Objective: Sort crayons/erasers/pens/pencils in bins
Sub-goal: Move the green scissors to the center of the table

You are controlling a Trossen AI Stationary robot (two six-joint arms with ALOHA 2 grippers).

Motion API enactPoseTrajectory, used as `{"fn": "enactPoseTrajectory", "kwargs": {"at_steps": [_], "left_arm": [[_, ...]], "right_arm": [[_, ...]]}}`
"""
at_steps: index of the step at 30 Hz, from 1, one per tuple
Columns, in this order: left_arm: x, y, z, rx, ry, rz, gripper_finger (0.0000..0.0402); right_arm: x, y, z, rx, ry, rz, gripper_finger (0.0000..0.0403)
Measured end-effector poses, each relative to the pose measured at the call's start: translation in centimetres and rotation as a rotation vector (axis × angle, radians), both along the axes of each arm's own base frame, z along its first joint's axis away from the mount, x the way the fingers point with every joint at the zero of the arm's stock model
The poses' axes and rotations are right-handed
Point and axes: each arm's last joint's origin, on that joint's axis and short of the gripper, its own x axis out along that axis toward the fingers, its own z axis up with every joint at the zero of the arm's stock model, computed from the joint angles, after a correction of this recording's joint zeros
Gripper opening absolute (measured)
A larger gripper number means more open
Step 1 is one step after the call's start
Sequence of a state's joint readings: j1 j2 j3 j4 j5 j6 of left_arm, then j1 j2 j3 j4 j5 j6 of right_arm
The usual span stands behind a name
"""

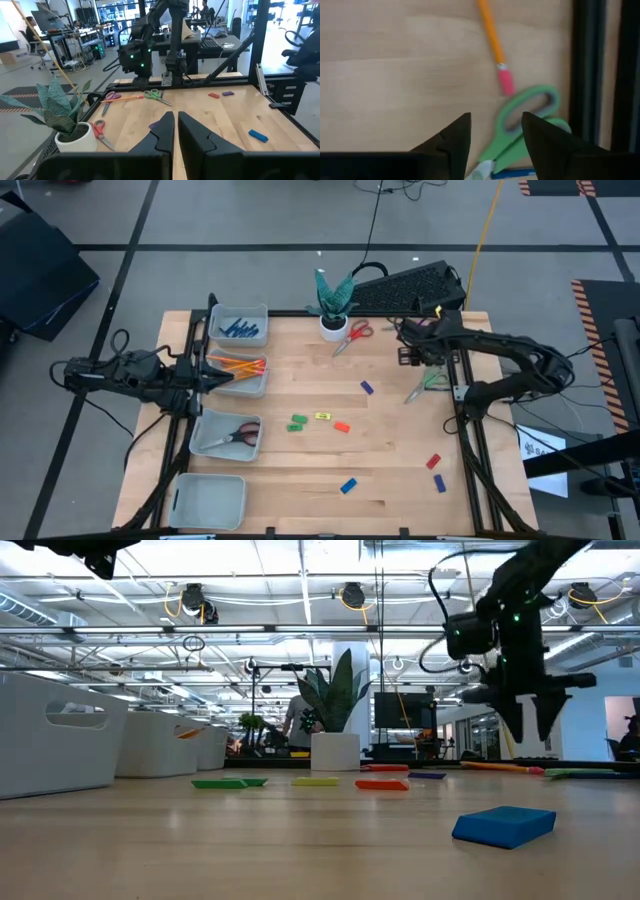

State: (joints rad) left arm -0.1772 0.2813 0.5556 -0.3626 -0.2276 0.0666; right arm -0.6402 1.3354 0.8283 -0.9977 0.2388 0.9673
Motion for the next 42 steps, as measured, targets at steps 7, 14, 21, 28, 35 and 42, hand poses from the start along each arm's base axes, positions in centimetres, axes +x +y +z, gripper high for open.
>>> {"fn": "enactPoseTrajectory", "kwargs": {"at_steps": [7, 14, 21, 28, 35, 42], "left_arm": [[0.0, 0.0, 0.0, 0.000, 0.000, 0.000, 0.0028], [0.0, 0.0, 0.0, 0.000, 0.000, 0.000, 0.0028], [0.0, 0.0, 0.0, 0.000, 0.000, 0.000, 0.0028], [0.0, 0.0, 0.0, 0.000, 0.000, 0.000, 0.0028], [0.0, 0.0, 0.0, 0.000, -0.001, 0.000, 0.0028], [0.0, 0.0, 0.0, 0.000, 0.000, 0.000, 0.0028]], "right_arm": [[-1.8, 0.9, -2.9, 0.040, 0.005, -0.123, 0.0145], [-2.1, 1.3, -5.5, -0.019, -0.112, -0.155, 0.0125], [-3.1, 2.6, -6.9, 0.008, -0.070, -0.218, 0.0079], [-2.8, 3.0, -6.9, 0.004, -0.072, -0.234, 0.0025], [-2.8, 3.1, -6.3, -0.019, -0.142, -0.290, 0.0036], [-3.2, 3.6, -4.1, -0.026, -0.303, -0.336, 0.0021]]}}
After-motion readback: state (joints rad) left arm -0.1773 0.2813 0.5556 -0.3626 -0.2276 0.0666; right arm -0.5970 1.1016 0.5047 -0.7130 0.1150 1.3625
